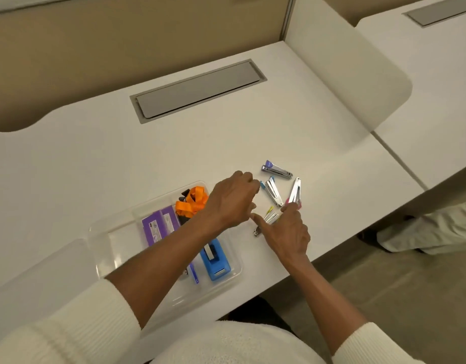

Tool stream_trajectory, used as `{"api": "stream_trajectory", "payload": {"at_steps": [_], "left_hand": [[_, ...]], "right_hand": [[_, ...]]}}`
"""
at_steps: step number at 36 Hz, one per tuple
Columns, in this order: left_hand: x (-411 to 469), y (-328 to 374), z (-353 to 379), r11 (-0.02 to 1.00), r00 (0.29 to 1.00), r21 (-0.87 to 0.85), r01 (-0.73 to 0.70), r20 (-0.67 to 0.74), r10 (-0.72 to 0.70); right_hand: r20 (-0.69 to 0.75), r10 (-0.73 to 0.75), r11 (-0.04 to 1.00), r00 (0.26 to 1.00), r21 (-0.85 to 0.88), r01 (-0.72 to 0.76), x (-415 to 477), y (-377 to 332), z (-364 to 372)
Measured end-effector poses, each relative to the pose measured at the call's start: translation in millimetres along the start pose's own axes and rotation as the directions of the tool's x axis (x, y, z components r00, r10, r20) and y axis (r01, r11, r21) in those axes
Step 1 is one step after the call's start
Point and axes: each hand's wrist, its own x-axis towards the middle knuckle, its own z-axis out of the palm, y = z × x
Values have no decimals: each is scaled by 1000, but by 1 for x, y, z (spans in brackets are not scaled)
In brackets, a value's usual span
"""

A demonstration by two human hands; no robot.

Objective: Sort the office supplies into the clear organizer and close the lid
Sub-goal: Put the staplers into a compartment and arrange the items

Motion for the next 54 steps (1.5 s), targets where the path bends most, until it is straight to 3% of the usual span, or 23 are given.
{"api": "stream_trajectory", "payload": {"at_steps": [4,8,13,18,25,29,33,40,45,49,54], "left_hand": [[42,4,15,989,995,113,-93,38,90],[70,7,31,962,974,159,-220,88,208],[94,6,48,917,938,221,-331,188,293],[109,1,57,883,918,289,-369,265,296],[119,6,52,852,889,291,-436,282,359],[122,10,51,858,883,242,-453,257,393],[118,5,55,852,873,230,-469,264,410],[100,0,47,899,907,188,-395,233,350],[90,-3,37,951,954,86,-298,75,292],[74,-5,21,981,991,-165,-98,-104,81],[36,-14,-8,924,959,-375,80,-224,-174]], "right_hand": [[24,-55,995,998,-79,57,4,2,7],[79,-65,998,995,-5,66,6,10,6],[112,-7,988,994,151,-10,15,32,-9],[49,45,940,998,335,-59,30,56,-31],[57,234,860,970,453,-234,72,62,-43],[38,193,871,980,453,-189,94,52,-41],[9,124,938,992,325,-120,106,41,-33],[47,51,993,998,100,-55,113,24,-25],[77,75,993,994,81,-82,119,15,-24],[131,120,983,984,123,-136,124,8,-26],[166,76,960,983,255,-117,113,-5,-30]]}}
